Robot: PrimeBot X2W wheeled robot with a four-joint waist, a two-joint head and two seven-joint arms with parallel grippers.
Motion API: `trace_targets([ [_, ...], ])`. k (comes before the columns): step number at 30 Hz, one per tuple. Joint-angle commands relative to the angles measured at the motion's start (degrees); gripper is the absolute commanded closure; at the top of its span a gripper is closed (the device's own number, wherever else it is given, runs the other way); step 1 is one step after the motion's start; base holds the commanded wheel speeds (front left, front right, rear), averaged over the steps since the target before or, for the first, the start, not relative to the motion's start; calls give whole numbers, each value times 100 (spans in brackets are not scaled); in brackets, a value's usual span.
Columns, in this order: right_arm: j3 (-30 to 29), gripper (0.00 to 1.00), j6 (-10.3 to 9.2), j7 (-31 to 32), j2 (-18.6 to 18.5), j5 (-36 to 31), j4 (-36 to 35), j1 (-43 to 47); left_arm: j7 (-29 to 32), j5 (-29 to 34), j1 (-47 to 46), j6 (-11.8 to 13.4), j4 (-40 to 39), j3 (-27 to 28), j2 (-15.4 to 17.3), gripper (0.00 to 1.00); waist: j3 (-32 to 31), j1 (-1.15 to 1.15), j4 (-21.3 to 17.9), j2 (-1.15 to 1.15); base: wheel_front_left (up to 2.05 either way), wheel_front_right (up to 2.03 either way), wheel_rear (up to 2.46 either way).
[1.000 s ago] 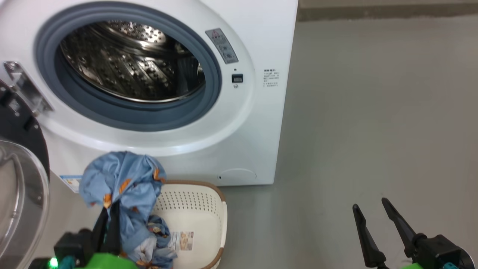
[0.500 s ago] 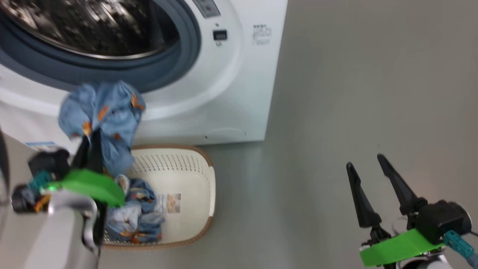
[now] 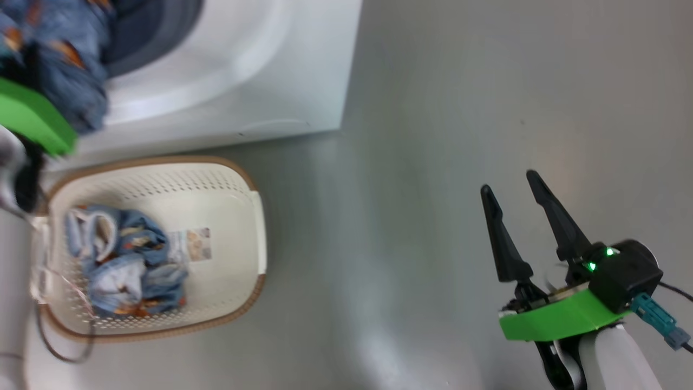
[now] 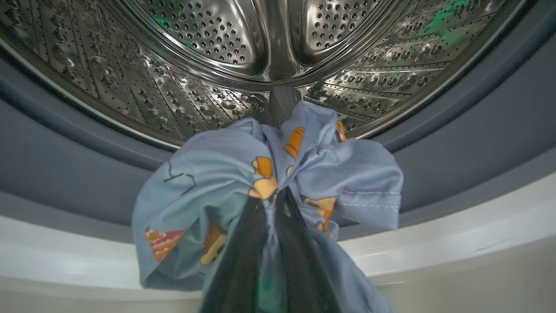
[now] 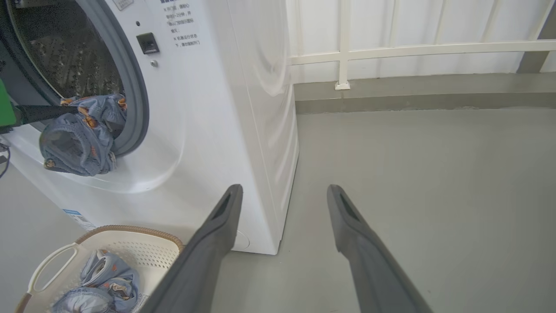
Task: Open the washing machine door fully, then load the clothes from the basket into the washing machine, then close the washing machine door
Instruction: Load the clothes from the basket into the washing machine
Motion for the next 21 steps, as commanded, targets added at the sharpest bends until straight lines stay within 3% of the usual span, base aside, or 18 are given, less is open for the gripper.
trace_targets([
  [1,187,0,50,-67,1,56,-93,-97,124,-9,-274,-71,-74,132,393,100,613,0,-501,0,0,0,0],
  [11,535,0,50,-188,15,243,193,-618,1280,-62,-1727,-62,-17,232,1277,100,1267,0,-992,0,0,0,0],
  [21,564,0,50,-192,31,328,114,-762,439,101,-2352,338,-280,393,1480,100,1522,0,-1114,0,0,0,0],
])
